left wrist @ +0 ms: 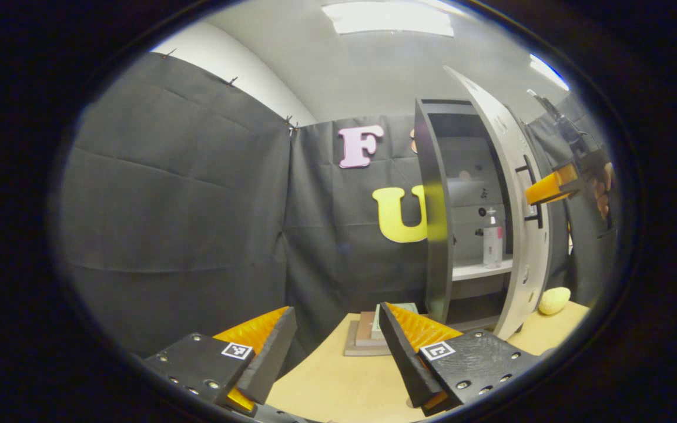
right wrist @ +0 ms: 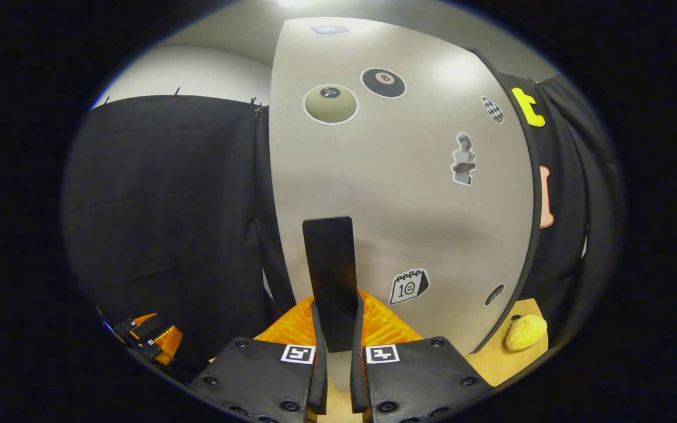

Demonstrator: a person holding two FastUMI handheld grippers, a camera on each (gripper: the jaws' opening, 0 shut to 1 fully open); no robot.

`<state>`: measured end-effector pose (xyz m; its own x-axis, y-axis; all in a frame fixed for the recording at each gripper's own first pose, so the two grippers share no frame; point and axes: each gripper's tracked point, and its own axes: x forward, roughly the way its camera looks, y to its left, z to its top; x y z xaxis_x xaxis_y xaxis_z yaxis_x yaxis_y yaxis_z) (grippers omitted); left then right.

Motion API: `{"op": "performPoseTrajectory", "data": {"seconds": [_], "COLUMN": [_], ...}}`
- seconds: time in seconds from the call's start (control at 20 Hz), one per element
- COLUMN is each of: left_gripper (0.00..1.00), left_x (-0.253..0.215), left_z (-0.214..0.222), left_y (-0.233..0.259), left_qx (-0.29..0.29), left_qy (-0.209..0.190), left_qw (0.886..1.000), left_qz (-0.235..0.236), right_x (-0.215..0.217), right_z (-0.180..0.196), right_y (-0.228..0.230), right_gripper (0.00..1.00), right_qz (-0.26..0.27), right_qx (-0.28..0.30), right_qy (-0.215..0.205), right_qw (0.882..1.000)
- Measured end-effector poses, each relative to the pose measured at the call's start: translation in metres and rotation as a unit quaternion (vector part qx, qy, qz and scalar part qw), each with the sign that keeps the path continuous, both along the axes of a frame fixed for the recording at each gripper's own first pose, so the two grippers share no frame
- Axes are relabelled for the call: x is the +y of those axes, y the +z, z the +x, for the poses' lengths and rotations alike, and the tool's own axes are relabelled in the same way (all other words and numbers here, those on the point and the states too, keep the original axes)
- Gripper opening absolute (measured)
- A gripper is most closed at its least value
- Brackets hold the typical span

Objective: Open the cabinet door with the right hand, grasp the bottle in the cabinet with the left hand and place it on the coaster, then close the cabinet door with the right hand.

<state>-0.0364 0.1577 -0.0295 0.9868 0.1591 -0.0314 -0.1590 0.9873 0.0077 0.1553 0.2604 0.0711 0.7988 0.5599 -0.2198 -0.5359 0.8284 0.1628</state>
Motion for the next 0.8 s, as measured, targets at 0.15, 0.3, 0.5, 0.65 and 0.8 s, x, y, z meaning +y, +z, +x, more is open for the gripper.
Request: {"op": "performPoseTrajectory", "data": {"seconds": [0.15, 0.3, 0.5, 0.65, 0.8], "left_gripper": [0.85, 0.88, 0.86, 0.88, 0.86], "left_x": [-0.018, -0.033, -0.057, -0.077, -0.100], "left_z": [0.008, 0.017, 0.029, 0.040, 0.053], "left_y": [-0.005, -0.009, -0.018, -0.026, -0.034], "left_qx": [0.006, 0.010, 0.016, 0.024, 0.029], "left_qy": [-0.020, -0.043, -0.081, -0.116, -0.149], "left_qw": [1.000, 0.999, 0.997, 0.993, 0.988], "left_qz": [-0.004, -0.008, -0.011, -0.018, -0.025], "right_x": [-0.006, -0.013, -0.025, -0.034, -0.046], "right_z": [-0.002, -0.006, -0.010, -0.013, -0.015], "right_y": [-0.001, -0.002, -0.002, -0.002, -0.001], "right_gripper": [0.17, 0.17, 0.17, 0.17, 0.17], "right_qz": [0.009, 0.008, 0.016, 0.018, 0.017], "right_qx": [0.005, 0.004, 0.006, 0.004, 0.002], "right_qy": [0.008, 0.007, -0.010, -0.035, -0.056], "right_qw": [1.000, 1.000, 1.000, 0.999, 0.998]}}
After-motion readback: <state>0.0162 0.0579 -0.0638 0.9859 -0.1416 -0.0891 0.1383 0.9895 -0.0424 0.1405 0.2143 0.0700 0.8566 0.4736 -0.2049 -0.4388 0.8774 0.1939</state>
